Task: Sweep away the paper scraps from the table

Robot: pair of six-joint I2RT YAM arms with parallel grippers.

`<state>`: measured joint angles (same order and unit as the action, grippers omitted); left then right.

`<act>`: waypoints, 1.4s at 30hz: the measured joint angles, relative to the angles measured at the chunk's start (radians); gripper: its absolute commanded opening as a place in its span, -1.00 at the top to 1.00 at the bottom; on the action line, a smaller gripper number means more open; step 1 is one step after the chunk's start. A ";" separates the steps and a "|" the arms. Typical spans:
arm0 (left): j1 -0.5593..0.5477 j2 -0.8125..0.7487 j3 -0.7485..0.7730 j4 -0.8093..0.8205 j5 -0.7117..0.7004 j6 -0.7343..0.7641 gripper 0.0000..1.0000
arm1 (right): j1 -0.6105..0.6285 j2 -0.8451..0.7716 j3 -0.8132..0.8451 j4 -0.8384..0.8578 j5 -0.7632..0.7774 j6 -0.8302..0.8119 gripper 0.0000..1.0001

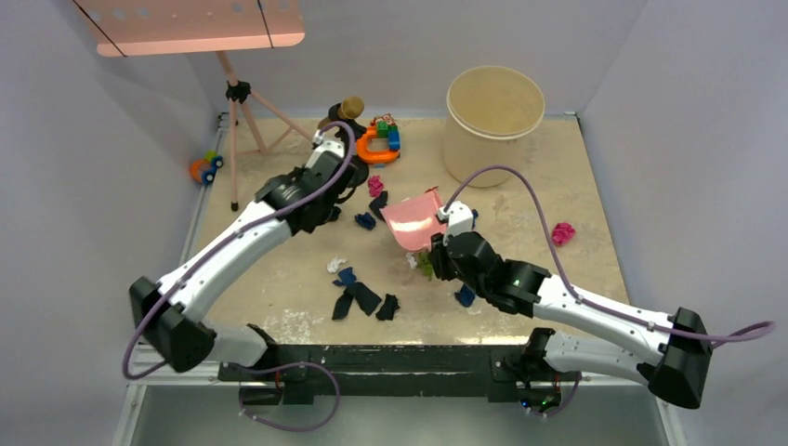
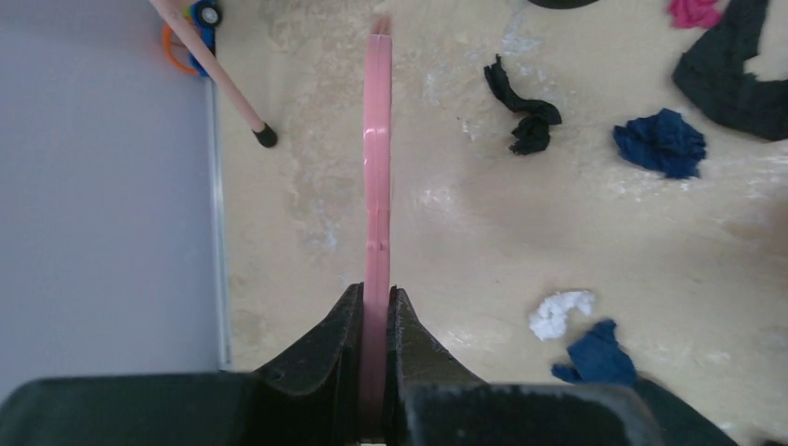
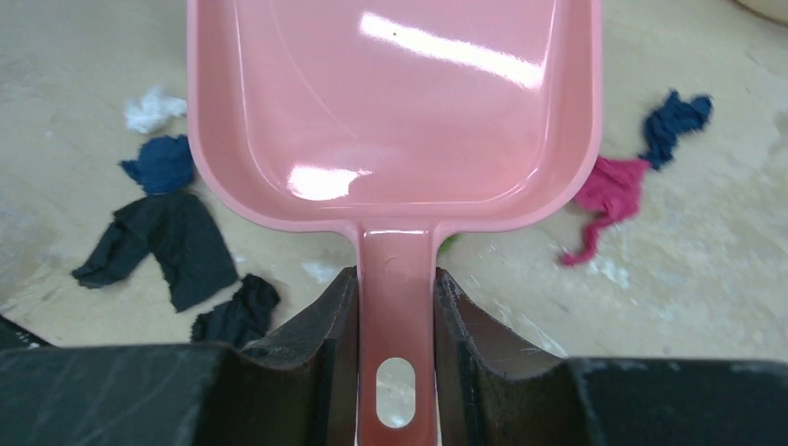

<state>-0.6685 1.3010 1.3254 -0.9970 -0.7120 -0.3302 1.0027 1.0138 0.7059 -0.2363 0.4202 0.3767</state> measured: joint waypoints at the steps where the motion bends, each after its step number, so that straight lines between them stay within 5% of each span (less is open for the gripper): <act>1: 0.000 0.047 0.029 -0.003 -0.019 0.015 1.00 | -0.006 -0.016 0.001 -0.041 0.016 0.023 1.00; 8: 0.000 0.391 0.206 -0.019 -0.060 0.161 1.00 | -0.060 -0.082 0.007 -0.282 0.076 0.167 1.00; 17: 0.000 0.601 0.303 -0.064 0.045 0.246 1.00 | -0.061 -0.286 0.008 -0.420 0.143 0.291 1.00; 23: -0.016 0.570 0.317 -0.145 0.317 0.244 1.00 | -0.061 -0.314 0.032 -0.492 0.202 0.343 1.00; 30: -0.078 0.344 0.319 -0.182 0.554 0.225 1.00 | -0.061 -0.303 0.053 -0.524 0.253 0.368 1.00; 36: -0.079 0.284 0.378 -0.182 0.415 0.243 1.00 | -0.061 -0.303 0.053 -0.536 0.270 0.374 1.00; 42: -0.079 0.457 0.499 -0.109 0.207 0.330 1.00 | -0.061 -0.303 0.053 -0.540 0.270 0.382 1.00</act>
<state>-0.7475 1.7584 1.8248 -1.1061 -0.5053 -0.0006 0.9413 0.7109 0.7589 -0.7765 0.6899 0.7589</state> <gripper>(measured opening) 0.121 0.306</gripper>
